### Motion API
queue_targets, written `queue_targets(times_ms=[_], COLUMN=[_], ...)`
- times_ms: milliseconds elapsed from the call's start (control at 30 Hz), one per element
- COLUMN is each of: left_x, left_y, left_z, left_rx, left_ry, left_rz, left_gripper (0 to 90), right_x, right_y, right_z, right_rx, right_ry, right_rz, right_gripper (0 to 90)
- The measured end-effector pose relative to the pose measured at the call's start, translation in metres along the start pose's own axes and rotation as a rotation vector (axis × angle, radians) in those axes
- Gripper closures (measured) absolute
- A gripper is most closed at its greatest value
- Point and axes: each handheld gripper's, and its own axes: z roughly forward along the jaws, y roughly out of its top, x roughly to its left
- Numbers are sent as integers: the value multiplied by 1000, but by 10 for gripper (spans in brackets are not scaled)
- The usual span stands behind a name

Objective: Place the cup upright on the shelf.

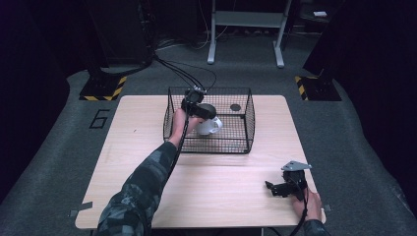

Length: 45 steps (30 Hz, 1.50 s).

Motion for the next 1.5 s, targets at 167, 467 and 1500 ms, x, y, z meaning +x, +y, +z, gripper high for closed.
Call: queue_targets(times_ms=[167,467,1500], left_x=[-2,-6,-6], left_y=[-2,-5,-10], left_z=[4,10,-37], left_rx=[17,47,22], left_ry=[-5,-10,-38], left_rz=[-4,9,45], left_gripper=[62,62,1], right_x=[1,0,0], right_y=[0,0,0], right_z=[0,0,0], right_rx=[3,0,-6], right_ry=[-2,0,0], right_rz=[10,-1,-6], right_gripper=[0,0,0])
